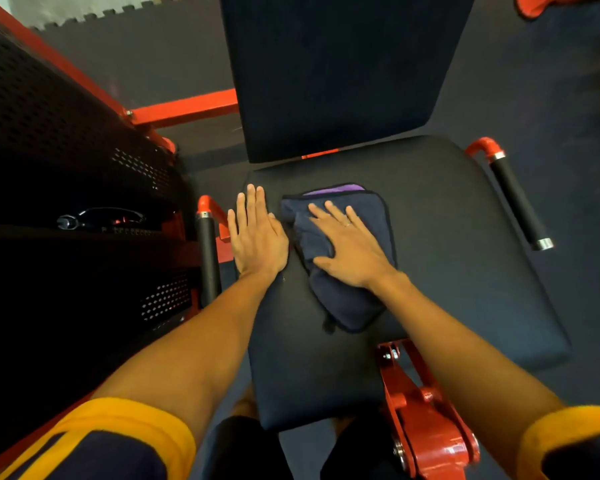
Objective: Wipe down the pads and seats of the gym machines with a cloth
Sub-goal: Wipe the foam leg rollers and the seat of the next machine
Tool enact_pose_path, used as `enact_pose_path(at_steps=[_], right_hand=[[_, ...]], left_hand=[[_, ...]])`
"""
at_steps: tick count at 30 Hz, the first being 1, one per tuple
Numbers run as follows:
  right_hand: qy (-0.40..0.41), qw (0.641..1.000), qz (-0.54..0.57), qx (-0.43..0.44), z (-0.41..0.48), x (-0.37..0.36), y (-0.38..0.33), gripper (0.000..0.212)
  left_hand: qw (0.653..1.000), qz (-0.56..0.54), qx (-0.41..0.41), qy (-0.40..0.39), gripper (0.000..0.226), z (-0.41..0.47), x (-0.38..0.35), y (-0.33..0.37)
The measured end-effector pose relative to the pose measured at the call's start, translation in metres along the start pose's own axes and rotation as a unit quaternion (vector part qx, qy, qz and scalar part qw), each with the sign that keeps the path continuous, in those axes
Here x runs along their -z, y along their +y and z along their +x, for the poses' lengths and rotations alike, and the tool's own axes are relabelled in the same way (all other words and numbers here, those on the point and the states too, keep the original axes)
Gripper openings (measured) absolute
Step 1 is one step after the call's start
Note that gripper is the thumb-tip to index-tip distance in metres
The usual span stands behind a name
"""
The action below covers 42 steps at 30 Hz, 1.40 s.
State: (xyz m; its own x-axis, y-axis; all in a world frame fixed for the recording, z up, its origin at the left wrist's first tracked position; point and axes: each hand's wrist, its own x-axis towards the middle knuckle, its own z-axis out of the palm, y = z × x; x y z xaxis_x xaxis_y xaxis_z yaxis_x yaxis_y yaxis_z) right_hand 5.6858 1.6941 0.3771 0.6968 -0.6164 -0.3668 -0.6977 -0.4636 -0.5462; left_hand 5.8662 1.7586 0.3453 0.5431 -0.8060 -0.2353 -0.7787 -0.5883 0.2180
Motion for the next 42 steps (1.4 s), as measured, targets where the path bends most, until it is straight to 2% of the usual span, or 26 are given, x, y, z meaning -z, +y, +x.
enact_pose_path(at_steps=[3,6,10,13,15,17,20,24,28,36,42], right_hand=[[0.047,0.996,0.016,-0.08,0.014,0.015,0.016,0.088],[0.072,0.988,0.027,-0.13,0.027,0.009,-0.008,0.084],[0.056,0.996,0.03,-0.059,-0.016,-0.028,-0.049,0.082],[0.022,1.0,0.011,0.004,-0.051,-0.034,-0.04,0.084],[0.02,1.0,0.0,-0.005,-0.052,-0.025,-0.028,0.083],[0.038,0.998,0.011,-0.058,-0.035,-0.014,-0.024,0.08],[0.043,0.995,0.001,-0.094,-0.022,-0.02,-0.046,0.077],[0.034,0.999,-0.019,-0.034,-0.052,-0.042,-0.066,0.085],[0.025,0.998,-0.056,0.001,-0.063,-0.048,-0.063,0.081],[-0.014,0.998,-0.063,0.016,0.029,-0.039,-0.092,0.074],[-0.013,0.998,-0.039,0.042,-0.026,-0.043,-0.068,0.088]], left_hand=[[1.0,-0.008,-0.007,-0.007,0.058,0.001,0.003,0.002],[0.999,-0.001,-0.023,-0.028,0.058,0.0,0.004,-0.003],[0.997,0.002,-0.052,-0.056,0.057,-0.022,0.008,-0.016],[0.999,-0.011,-0.021,-0.047,0.058,-0.053,0.012,-0.02],[0.998,-0.041,0.001,-0.044,0.058,-0.069,0.015,-0.02],[0.997,-0.067,0.016,-0.043,0.059,-0.083,0.017,-0.02],[0.989,-0.136,0.037,-0.054,0.06,-0.108,0.019,-0.025],[0.972,-0.216,0.053,-0.07,0.058,-0.135,0.021,-0.03],[0.964,-0.251,0.057,-0.066,0.058,-0.144,0.022,-0.031],[0.945,-0.308,0.073,-0.083,0.059,-0.141,0.024,-0.034],[0.945,-0.304,0.078,-0.094,0.058,-0.142,0.023,-0.038]])
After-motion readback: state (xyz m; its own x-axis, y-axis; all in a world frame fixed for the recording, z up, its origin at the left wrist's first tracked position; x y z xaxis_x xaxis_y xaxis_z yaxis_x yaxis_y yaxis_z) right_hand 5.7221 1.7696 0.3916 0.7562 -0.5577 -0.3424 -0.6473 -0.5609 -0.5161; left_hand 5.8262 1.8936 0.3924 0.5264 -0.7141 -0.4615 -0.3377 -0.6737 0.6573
